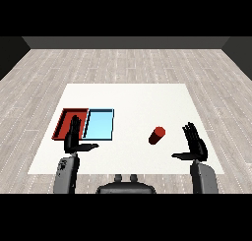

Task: Pick the red can and put it in the red box

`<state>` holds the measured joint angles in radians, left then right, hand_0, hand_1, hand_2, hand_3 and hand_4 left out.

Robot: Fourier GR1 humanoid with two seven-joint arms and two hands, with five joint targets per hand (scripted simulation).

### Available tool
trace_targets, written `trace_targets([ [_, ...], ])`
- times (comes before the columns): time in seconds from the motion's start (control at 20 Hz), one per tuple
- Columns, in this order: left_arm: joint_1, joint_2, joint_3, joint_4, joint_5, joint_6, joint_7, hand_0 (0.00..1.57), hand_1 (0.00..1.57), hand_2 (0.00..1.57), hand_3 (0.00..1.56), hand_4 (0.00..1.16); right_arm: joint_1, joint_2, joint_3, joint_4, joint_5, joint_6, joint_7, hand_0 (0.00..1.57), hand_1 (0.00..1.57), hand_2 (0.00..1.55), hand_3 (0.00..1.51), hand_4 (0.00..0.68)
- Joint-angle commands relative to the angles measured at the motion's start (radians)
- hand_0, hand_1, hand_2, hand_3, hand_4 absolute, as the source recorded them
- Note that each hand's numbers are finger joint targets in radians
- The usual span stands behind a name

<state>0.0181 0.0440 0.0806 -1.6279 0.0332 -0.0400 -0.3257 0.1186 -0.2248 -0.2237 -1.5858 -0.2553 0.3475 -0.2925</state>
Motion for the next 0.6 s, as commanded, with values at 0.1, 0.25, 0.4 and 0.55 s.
trace_targets([
  [0.1, 0.053, -0.021, -0.044, -0.095, -0.013, 0.016, 0.027, 0.00, 0.00, 0.00, 0.00, 0.00, -0.010, -0.003, -0.041, 0.049, -0.002, 0.052, -0.023, 0.00, 0.00, 0.00, 0.00, 0.000],
  [0.25, -0.020, 0.008, 0.006, 0.042, 0.019, -0.019, -0.040, 0.00, 0.00, 0.00, 0.00, 0.00, -0.050, -0.013, -0.058, 0.080, 0.010, 0.058, -0.046, 0.00, 0.00, 0.00, 0.00, 0.000],
  [0.4, -0.065, -0.003, 0.015, 0.104, 0.015, 0.004, -0.052, 0.00, 0.00, 0.00, 0.00, 0.00, 0.001, 0.030, -0.044, 0.057, 0.010, 0.055, -0.054, 0.00, 0.00, 0.00, 0.00, 0.000],
  [0.55, -0.028, -0.001, 0.008, 0.080, 0.003, 0.005, -0.082, 0.00, 0.00, 0.00, 0.00, 0.00, -0.019, 0.064, -0.016, 0.086, 0.057, 0.024, -0.068, 0.00, 0.00, 0.00, 0.00, 0.000],
])
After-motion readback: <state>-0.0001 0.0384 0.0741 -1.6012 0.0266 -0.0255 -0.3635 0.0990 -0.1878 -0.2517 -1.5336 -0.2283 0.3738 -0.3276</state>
